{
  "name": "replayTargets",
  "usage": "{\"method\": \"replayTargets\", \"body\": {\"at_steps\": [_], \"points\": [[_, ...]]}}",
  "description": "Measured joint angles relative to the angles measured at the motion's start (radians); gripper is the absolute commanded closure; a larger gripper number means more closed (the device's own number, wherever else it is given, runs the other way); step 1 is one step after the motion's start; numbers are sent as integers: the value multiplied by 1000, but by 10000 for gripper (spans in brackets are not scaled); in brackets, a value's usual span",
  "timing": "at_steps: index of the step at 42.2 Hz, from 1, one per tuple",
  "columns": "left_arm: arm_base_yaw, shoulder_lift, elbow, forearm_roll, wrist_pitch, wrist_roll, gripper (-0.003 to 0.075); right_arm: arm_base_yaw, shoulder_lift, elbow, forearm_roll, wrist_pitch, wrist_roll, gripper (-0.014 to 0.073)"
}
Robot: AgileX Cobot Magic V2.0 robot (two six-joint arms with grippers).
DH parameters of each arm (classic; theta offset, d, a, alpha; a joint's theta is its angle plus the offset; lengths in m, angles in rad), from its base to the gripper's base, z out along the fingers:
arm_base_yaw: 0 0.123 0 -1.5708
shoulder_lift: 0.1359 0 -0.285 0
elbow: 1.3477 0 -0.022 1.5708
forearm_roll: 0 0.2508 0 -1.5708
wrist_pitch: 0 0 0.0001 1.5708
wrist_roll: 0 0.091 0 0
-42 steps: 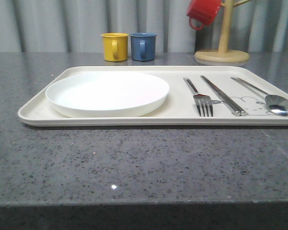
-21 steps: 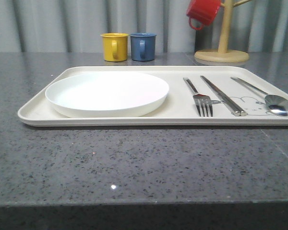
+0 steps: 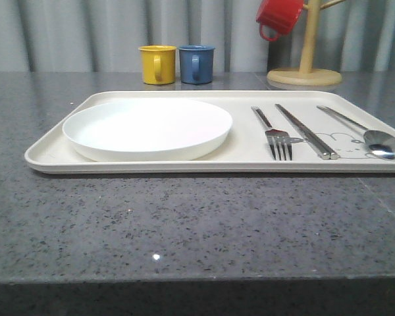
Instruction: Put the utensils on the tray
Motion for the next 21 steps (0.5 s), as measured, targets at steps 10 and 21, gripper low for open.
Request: {"method": "replayTargets", "body": {"at_steps": [10,21], "points": [[0,0,0,0,0,0,741,0,0,0,1,-24,27,707],[0,0,0,0,0,0,741,0,0,0,-81,-38,150,707]]}}
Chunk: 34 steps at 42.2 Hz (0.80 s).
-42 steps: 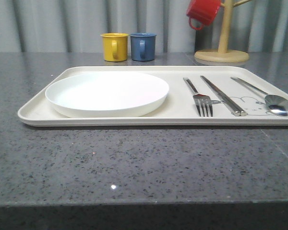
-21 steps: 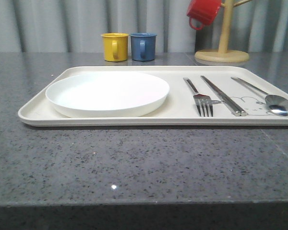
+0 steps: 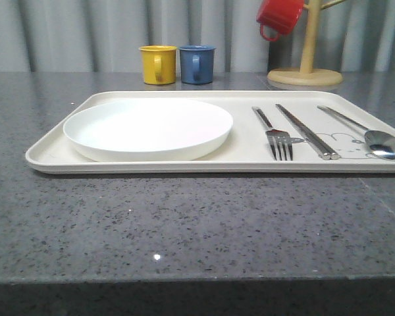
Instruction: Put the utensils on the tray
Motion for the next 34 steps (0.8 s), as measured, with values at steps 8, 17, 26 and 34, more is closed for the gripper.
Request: {"method": "replayTargets", "body": {"at_steps": [8,17,26,34], "points": [[0,0,0,0,0,0,741,0,0,0,-5,0,4,707],[0,0,0,0,0,0,741,0,0,0,-5,0,4,707],[0,0,0,0,0,0,741,0,0,0,-5,0,4,707],[45,0,0,0,-2,0,741,0,0,0,-5,0,4,707]]}}
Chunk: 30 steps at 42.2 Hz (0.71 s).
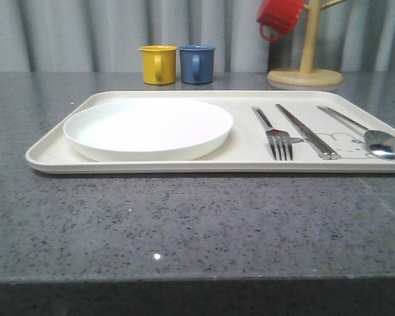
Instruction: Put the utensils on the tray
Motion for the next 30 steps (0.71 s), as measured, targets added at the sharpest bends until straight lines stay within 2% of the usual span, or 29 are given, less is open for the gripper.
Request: {"method": "replayTargets", "body": {"at_steps": [30], "points": [[27,0,0,0,0,0,741,0,0,0,0,0,1,707]]}}
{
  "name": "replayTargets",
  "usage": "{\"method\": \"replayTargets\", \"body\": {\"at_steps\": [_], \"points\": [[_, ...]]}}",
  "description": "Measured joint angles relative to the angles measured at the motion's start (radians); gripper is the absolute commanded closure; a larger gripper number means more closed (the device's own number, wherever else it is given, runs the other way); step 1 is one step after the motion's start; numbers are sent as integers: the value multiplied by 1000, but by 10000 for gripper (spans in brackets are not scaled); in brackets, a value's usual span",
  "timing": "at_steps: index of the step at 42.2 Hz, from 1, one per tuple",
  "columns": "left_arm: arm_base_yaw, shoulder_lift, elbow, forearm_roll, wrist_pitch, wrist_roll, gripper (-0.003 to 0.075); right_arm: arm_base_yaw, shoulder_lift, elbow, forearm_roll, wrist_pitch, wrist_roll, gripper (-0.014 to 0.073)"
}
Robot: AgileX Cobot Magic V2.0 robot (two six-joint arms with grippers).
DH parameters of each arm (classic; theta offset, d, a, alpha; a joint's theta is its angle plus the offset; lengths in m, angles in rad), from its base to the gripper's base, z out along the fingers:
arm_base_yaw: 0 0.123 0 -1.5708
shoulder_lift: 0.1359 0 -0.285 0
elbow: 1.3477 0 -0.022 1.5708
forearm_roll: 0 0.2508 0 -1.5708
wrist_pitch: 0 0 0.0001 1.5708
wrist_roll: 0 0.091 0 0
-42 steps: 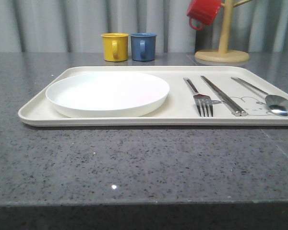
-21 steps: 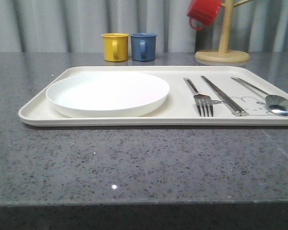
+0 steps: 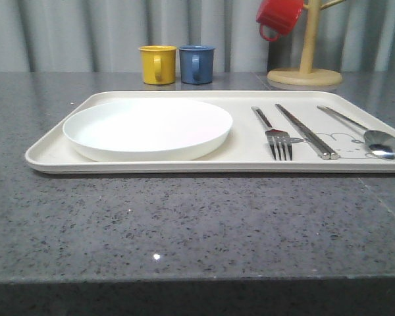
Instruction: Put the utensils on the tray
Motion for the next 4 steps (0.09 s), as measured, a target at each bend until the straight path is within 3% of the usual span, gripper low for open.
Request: {"method": "replayTargets", "body": {"at_steps": [4], "points": [[0,0,0,0,0,0,741,0,0,0,0,0,0,707]]}}
